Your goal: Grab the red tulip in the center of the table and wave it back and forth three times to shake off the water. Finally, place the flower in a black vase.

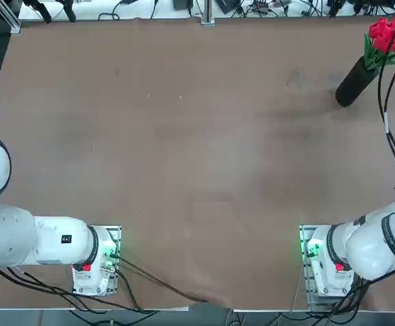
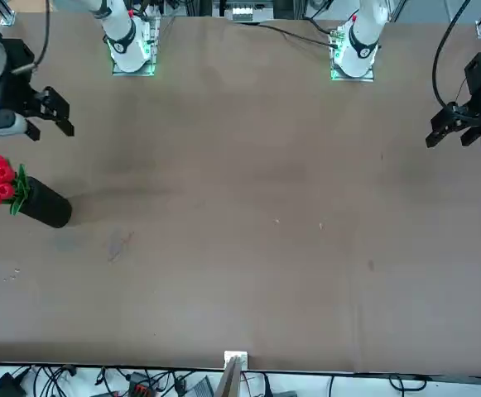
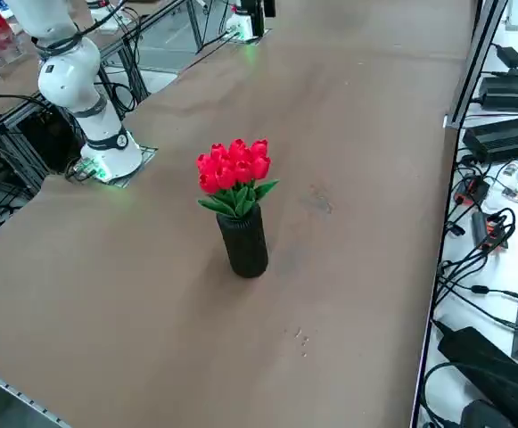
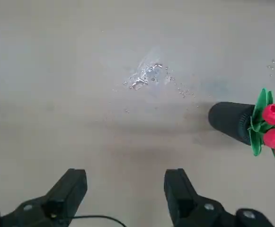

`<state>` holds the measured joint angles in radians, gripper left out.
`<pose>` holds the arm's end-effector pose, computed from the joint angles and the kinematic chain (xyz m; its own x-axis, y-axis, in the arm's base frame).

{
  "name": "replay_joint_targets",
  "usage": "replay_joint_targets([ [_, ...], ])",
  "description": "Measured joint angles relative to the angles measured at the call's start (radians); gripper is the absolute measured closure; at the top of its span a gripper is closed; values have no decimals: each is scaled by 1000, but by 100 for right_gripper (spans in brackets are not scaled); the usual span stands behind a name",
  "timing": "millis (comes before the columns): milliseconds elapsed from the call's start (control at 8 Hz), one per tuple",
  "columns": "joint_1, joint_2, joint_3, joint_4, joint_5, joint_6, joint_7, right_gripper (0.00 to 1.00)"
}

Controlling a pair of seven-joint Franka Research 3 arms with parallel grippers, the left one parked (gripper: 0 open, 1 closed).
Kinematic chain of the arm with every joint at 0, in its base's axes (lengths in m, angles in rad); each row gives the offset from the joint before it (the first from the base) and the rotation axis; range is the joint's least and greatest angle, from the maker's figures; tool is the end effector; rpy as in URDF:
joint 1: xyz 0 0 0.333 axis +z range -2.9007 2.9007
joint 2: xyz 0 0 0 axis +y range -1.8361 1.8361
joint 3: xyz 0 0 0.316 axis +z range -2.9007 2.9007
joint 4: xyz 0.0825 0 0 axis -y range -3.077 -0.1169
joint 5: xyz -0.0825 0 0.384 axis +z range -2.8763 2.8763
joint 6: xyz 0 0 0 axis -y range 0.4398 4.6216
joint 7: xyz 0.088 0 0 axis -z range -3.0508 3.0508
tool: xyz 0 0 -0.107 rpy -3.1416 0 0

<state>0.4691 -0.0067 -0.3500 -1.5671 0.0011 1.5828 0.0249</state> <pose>0.5501 0.0653 0.6308 0.9953 0.0940 0.0219 0.0941 -0.9956 -0.0039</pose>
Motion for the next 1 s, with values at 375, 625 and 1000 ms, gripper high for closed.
replay_joint_targets([
  [375,-104,-6,49,1,0,-25,0,0],
  [625,-350,-12,254,-5,1,-70,-9,0],
  [1000,-433,-14,326,-23,9,-75,-20,0],
])
